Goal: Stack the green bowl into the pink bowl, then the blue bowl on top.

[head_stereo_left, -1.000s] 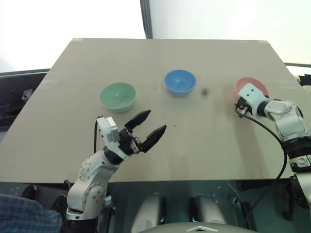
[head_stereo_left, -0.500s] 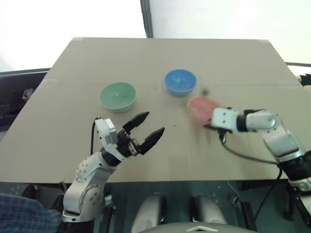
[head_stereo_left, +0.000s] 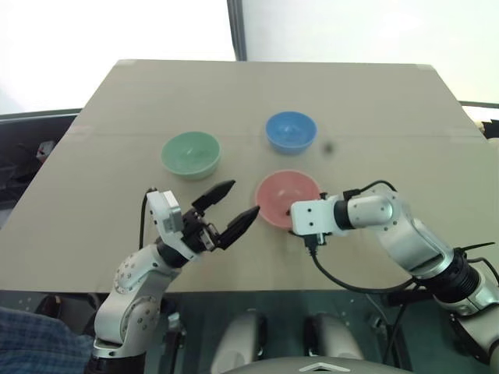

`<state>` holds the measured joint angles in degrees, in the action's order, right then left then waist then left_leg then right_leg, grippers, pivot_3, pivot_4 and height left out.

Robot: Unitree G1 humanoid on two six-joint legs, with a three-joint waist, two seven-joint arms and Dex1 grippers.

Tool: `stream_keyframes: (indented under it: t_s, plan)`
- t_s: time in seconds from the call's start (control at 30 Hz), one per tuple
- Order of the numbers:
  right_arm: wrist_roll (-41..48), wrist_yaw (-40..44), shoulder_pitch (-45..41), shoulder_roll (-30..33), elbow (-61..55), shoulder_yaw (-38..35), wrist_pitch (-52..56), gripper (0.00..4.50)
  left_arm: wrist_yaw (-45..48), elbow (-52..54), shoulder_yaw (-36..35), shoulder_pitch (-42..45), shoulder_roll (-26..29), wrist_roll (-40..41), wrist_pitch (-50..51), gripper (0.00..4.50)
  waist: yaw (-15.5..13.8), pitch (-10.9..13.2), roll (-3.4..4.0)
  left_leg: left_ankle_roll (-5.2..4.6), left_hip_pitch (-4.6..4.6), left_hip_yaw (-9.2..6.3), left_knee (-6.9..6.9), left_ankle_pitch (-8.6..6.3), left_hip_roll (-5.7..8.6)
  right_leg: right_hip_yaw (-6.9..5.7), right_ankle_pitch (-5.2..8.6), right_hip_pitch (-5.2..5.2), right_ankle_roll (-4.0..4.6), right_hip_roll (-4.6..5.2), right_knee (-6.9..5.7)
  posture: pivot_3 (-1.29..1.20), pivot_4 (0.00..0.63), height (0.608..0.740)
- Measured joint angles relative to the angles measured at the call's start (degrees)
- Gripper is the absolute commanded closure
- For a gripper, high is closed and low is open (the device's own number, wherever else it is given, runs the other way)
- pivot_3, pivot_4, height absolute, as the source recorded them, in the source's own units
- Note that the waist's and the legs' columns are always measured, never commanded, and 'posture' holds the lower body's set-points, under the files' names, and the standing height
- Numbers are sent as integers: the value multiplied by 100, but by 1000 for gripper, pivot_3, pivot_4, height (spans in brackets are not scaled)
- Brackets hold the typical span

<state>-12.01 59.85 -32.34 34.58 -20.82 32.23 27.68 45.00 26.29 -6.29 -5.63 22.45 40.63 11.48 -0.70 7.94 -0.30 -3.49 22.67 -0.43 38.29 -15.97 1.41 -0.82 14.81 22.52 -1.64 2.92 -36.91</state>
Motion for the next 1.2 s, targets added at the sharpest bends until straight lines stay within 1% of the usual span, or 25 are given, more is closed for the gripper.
stream_keyframes:
  t_s: [0.03,0.13,0.2,0.3,0.37,0.47,0.5,0.57,0.6,0.63,0.77,0.8,0.9,1.07,1.2]
  plan:
    - [2,5,0,4,9,-3,25,1169,-2,0,0,1,15,1,2,0,1,0,0,0,0,0,0,0,-1,0,0,0,0,0,-1,0,150,740]
    - [77,78,1,38,8,-61,126,36,-12,0,0,21,33,1,6,0,-1,0,0,1,0,0,1,0,-1,0,0,0,0,-1,-2,0,150,740]
    - [190,85,11,25,-25,-172,259,36,-12,-1,0,33,33,1,6,0,-1,0,0,0,0,0,1,0,-1,0,0,0,0,0,-2,0,150,740]
    - [698,144,34,-13,-343,-696,956,36,-12,-2,-1,81,42,2,7,0,-8,0,0,-1,3,-1,1,0,-1,-1,0,0,0,0,-2,0,150,740]
    - [1350,375,45,141,-791,-1301,1803,36,-6,-10,-14,99,86,-1,7,0,-15,1,0,-5,8,-2,0,-3,0,-1,0,3,0,3,0,0,150,740]
    - [2027,481,32,263,-1165,-2053,2604,36,-7,-71,-46,126,134,-40,4,0,-5,0,0,-27,8,-2,-1,-17,-1,-1,0,3,0,4,4,0,150,740]
    - [2420,443,14,163,-1212,-2508,3049,36,-22,-163,-44,175,173,-138,-8,0,-2,0,0,-28,7,-2,-1,-17,-1,-1,0,3,0,4,3,0,150,740]
    - [2952,247,-26,3,-1190,-3311,3457,36,-121,-365,-54,319,208,-374,-28,0,-2,1,1,-28,7,-2,-3,-17,-1,-1,-1,4,0,4,1,0,150,740]
    - [3004,225,-33,-16,-1186,-3392,3477,36,-140,-385,-57,330,217,-402,-32,0,-2,0,1,-29,7,-2,-3,-18,-1,-1,-1,4,0,4,1,0,150,740]
    - [3150,153,-45,-74,-1164,-3633,3546,36,-206,-469,-57,392,266,-529,-36,0,-2,0,1,-29,6,-1,-3,-17,-1,-1,-1,4,0,4,0,0,150,740]
    - [3973,-184,-136,-300,-1125,-4720,3987,36,-723,-1194,-168,875,806,-1502,-21,0,-8,1,1,-28,8,-1,-8,-17,0,-2,-1,7,0,3,-1,0,150,740]
    - [4078,-240,-140,-311,-1127,-4839,4049,36,-801,-1301,-202,950,864,-1633,-18,0,-8,1,1,-29,8,-1,-8,-17,0,-2,-1,8,0,3,-1,0,150,740]
    - [4615,-558,-155,-340,-1139,-5274,4294,36,-1139,-1793,-287,1540,1330,-2270,25,0,-4,1,-1,-21,20,0,-9,-12,2,-1,-1,12,-1,6,1,0,150,740]
    - [5004,-968,-95,-252,-1138,-5350,4310,36,-1354,-2374,-379,2309,1913,-2911,61,0,-1,1,0,-9,20,2,-14,-6,5,0,-1,13,-1,9,3,0,150,740]
    - [5186,-1172,-69,-179,-1120,-5346,4205,36,-1203,-2683,-227,2419,1989,-3150,-56,0,5,1,0,-10,20,4,-18,-6,5,1,-1,14,-1,10,5,0,150,740]
